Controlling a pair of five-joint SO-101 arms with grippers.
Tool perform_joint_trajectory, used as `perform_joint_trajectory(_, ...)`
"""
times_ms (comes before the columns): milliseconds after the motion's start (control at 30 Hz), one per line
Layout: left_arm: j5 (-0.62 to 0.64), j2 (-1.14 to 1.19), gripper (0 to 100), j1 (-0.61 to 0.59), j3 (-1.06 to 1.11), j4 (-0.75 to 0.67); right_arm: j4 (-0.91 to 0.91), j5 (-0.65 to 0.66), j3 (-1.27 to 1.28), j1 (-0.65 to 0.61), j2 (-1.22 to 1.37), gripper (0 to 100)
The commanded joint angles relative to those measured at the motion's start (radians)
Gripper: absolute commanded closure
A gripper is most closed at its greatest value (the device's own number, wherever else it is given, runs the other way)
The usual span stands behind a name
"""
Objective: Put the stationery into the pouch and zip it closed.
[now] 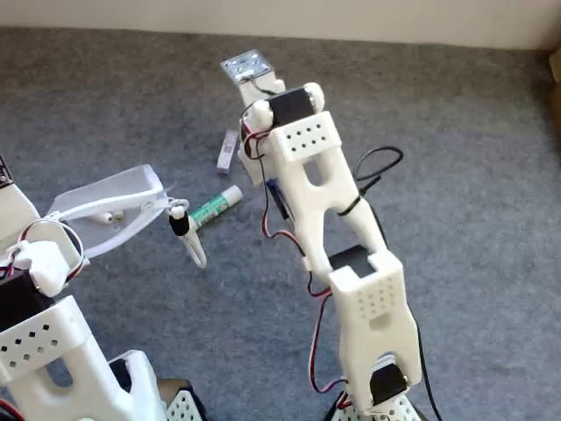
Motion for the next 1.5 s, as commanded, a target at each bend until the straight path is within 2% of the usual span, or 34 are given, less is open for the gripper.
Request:
perform_joint_trajectory(0, 0.009, -0.004, 100, -0.005, -0.002, -0.021, 0.016, 0.009, 0.059, -0.054, -0.145, 99.5)
perform_joint_trajectory(333, 0.009, -0.010, 100, -0.005, 0.015, -0.035, 0.018, 0.011, 0.131, -0.102, -0.289, 99.5)
perform_joint_trajectory(600, 0.009, -0.010, 100, -0.005, 0.015, -0.034, 0.013, 0.005, 0.318, -0.174, -0.478, 99.5)
perform_joint_trajectory(733, 0.009, -0.010, 100, -0.005, 0.015, -0.032, -0.044, 0.003, 0.409, -0.183, -0.562, 99.5)
perform_joint_trajectory(1067, 0.009, -0.010, 100, -0.005, 0.015, -0.032, -0.292, 0.003, 0.745, -0.222, -0.848, 99.5)
perform_joint_trajectory(1467, 0.009, -0.010, 100, -0.005, 0.015, -0.032, -0.857, 0.002, 1.314, -0.223, -1.296, 99.5)
